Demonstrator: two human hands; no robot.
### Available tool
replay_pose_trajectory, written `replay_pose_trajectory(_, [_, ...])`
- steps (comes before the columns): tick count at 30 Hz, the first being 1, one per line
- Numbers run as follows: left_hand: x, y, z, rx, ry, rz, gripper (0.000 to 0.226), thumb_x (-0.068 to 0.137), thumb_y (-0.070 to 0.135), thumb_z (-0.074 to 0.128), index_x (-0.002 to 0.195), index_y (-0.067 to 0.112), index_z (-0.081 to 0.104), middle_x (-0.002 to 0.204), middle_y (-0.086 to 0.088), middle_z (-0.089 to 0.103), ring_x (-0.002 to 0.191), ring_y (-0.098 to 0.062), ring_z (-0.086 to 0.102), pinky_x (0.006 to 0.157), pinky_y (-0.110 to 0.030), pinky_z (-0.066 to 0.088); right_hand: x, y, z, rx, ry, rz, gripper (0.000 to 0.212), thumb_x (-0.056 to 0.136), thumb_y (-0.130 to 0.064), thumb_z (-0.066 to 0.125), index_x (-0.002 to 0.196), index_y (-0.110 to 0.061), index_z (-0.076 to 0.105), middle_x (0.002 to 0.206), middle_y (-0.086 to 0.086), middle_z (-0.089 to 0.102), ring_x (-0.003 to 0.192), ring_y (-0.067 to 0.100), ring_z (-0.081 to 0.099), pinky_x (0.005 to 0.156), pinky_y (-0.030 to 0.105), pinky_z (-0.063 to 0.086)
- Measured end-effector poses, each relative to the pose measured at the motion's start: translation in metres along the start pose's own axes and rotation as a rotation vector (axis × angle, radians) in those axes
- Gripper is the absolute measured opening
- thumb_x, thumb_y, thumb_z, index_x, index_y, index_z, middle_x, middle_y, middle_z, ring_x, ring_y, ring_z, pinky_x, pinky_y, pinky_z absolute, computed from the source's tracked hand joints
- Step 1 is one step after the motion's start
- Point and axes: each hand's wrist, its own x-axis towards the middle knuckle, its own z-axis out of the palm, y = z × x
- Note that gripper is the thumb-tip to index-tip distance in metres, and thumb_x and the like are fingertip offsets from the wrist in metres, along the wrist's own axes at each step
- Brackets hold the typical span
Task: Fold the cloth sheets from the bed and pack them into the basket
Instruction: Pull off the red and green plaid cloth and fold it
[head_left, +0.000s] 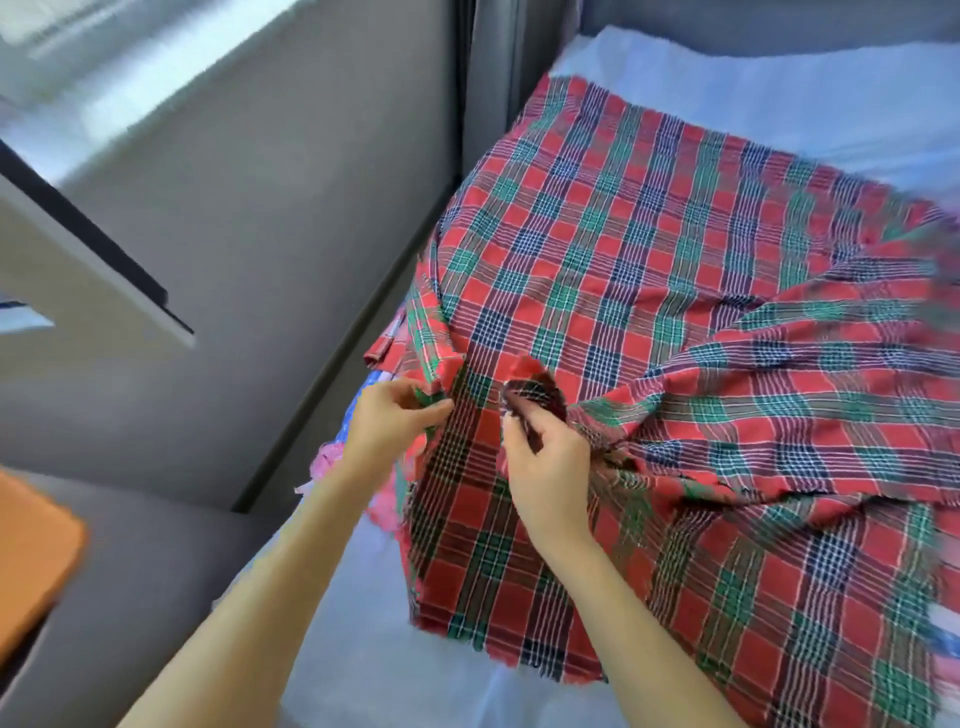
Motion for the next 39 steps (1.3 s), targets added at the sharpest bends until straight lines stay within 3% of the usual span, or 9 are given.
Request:
replay_pose_trajectory(4, [-0.018, 0.039, -0.004, -0.226, -0.151, -0.063, 0.006, 0.081, -0.002, 0.067, 0.085, -0.002, 0.064, 0.069, -0.007, 0.063, 0.056, -0.009, 0.058, 0.058, -0.018, 0.049, -0.001, -0.026, -0.002, -0.047, 0.049, -0.143, 0.029, 0.089, -0.01, 0.055, 0.114, -0.003, 0.067, 0.104, 0.009, 0.071, 0.09, 0.01, 0.065, 0.085, 0.027, 0.051])
replay_pose_trajectory(7, [-0.035, 0.057, -0.004, -0.268, -0.272, -0.091, 0.011, 0.082, -0.003, 0.065, 0.093, -0.006, 0.065, 0.08, -0.012, 0.065, 0.074, -0.022, 0.062, 0.079, -0.034, 0.051, -0.005, -0.038, -0.01, -0.066, 0.071, -0.254, 0.029, 0.089, -0.006, 0.055, 0.115, -0.002, 0.066, 0.108, 0.008, 0.07, 0.101, 0.013, 0.064, 0.091, 0.012, 0.042])
replay_pose_trajectory(11, [-0.049, 0.081, 0.004, -0.243, -0.336, -0.098, 0.019, 0.085, -0.014, 0.05, 0.081, -0.001, 0.064, 0.073, -0.01, 0.064, 0.073, -0.025, 0.061, 0.08, -0.038, 0.05, -0.01, -0.042, -0.019, -0.117, 0.048, -0.325, 0.032, 0.087, -0.003, 0.052, 0.116, -0.001, 0.065, 0.11, 0.01, 0.069, 0.102, 0.012, 0.062, 0.094, 0.005, 0.036])
replay_pose_trajectory(15, [-0.05, 0.1, 0.014, -0.175, -0.318, -0.111, 0.032, 0.08, -0.016, 0.034, 0.064, 0.001, 0.055, 0.059, -0.009, 0.052, 0.056, -0.021, 0.049, 0.059, -0.029, 0.041, -0.013, -0.037, -0.026, -0.149, 0.032, -0.397, 0.03, 0.082, 0.002, 0.051, 0.106, 0.001, 0.069, 0.09, 0.011, 0.071, 0.082, 0.02, 0.065, 0.077, 0.023, 0.049])
replay_pose_trajectory(18, [-0.051, 0.104, 0.022, -0.153, -0.308, -0.13, 0.016, 0.073, -0.005, 0.045, 0.06, 0.003, 0.051, 0.058, -0.008, 0.047, 0.057, -0.021, 0.045, 0.058, -0.03, 0.038, -0.013, -0.034, -0.033, -0.162, 0.005, -0.379, 0.03, 0.084, 0.0, 0.049, 0.106, -0.001, 0.069, 0.087, 0.011, 0.07, 0.079, 0.022, 0.065, 0.073, 0.028, 0.051])
replay_pose_trajectory(23, [-0.054, 0.107, 0.029, -0.141, -0.477, -0.121, 0.022, 0.088, 0.01, 0.056, 0.066, 0.008, 0.056, 0.059, -0.001, 0.057, 0.057, -0.013, 0.055, 0.062, -0.024, 0.047, -0.01, -0.03, -0.042, -0.176, -0.026, -0.369, 0.031, 0.085, -0.003, 0.047, 0.108, -0.003, 0.069, 0.094, 0.01, 0.071, 0.086, 0.021, 0.065, 0.083, 0.018, 0.047])
replay_pose_trajectory(29, [-0.05, 0.121, 0.043, -0.017, -0.423, -0.049, 0.027, 0.088, 0.015, 0.063, 0.063, 0.008, 0.054, 0.056, 0.002, 0.053, 0.058, -0.012, 0.051, 0.06, -0.021, 0.045, -0.016, -0.025, -0.053, -0.086, -0.001, -0.362, 0.045, 0.085, 0.002, 0.055, 0.128, -0.01, 0.058, 0.114, 0.004, 0.067, 0.106, 0.011, 0.058, 0.094, 0.002, 0.034])
replay_pose_trajectory(35, [-0.049, 0.167, 0.053, 0.317, -0.271, 0.172, 0.039, 0.088, 0.031, 0.064, 0.08, -0.007, 0.064, 0.069, -0.011, 0.056, 0.066, -0.021, 0.054, 0.068, -0.033, 0.049, -0.026, -0.009, -0.068, -0.003, 0.186, -0.258, 0.048, 0.088, -0.008, 0.06, 0.133, -0.011, 0.047, 0.113, -0.001, 0.063, 0.101, 0.011, 0.06, 0.089, 0.025, 0.05])
replay_pose_trajectory(39, [-0.054, 0.217, 0.054, 0.325, -0.227, 0.26, 0.047, 0.09, 0.038, 0.06, 0.087, -0.009, 0.065, 0.068, -0.011, 0.057, 0.052, -0.017, 0.052, 0.054, -0.026, 0.048, -0.018, -0.009, -0.084, -0.342, 0.307, -0.257, 0.047, 0.08, -0.036, 0.067, 0.114, -0.006, 0.058, 0.097, 0.003, 0.063, 0.087, 0.02, 0.061, 0.073, 0.031, 0.054])
